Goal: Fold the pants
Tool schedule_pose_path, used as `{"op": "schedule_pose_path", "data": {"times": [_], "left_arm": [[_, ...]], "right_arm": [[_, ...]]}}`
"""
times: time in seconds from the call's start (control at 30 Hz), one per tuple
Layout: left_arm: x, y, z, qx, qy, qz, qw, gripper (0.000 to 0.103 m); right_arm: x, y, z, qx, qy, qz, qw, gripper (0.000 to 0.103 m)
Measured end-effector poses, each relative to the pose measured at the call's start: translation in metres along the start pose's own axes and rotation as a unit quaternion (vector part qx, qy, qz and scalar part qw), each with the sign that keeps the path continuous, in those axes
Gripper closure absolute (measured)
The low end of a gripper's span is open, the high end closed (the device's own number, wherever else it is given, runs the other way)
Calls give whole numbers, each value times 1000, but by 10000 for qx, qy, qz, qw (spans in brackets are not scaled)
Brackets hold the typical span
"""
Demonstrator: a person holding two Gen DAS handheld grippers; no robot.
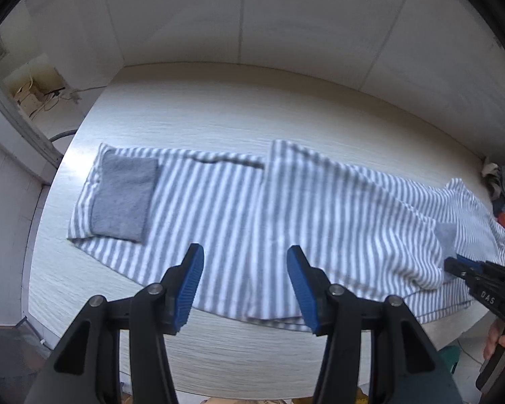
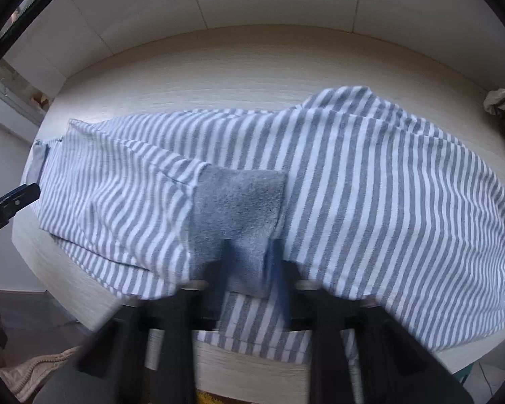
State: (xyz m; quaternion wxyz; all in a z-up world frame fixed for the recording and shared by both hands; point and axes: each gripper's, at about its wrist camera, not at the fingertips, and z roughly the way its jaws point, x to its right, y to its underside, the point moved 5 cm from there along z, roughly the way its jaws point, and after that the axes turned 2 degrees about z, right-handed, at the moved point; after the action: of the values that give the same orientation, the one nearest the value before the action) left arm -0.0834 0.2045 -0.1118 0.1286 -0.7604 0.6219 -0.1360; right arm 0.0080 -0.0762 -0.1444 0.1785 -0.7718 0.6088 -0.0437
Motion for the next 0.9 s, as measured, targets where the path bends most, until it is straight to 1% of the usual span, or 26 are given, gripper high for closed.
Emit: {"op": "schedule_pose_path", "data": {"times": [0.07,0.13,0.23,0.33,0.57,0.67,0.77,0.9], "left_arm": [[-1,-3,3,-6,-3,-61,10000,49],[-4,-5,4,0,-37,-97,9999,49],[-6,-8,5,21,-76,-149,9999,49],[-5,-10,3,33,-76,-201,9998,49],[3,-11,3,6,-103,-155,9998,49],[6,-12,5,11,-119,-143,9998,49],[10,-12,4,11,-134,-140,9998,49],[14,-13,5,14,-163,-138,9998,49]], "right_arm": [[-4,-2,-9,155,-15,-53,9999,97],[0,-3,-25,349,-34,-60,9994,98],[14,-4,-49,619,175,-12,9979,98],[29,-4,-65,751,279,115,9967,98],[89,3,-108,982,1043,355,9890,98],[122,10,-129,1093,1433,512,9823,98],[153,15,-145,1130,1641,737,9772,98],[183,20,-152,1094,2120,909,9669,98]]}}
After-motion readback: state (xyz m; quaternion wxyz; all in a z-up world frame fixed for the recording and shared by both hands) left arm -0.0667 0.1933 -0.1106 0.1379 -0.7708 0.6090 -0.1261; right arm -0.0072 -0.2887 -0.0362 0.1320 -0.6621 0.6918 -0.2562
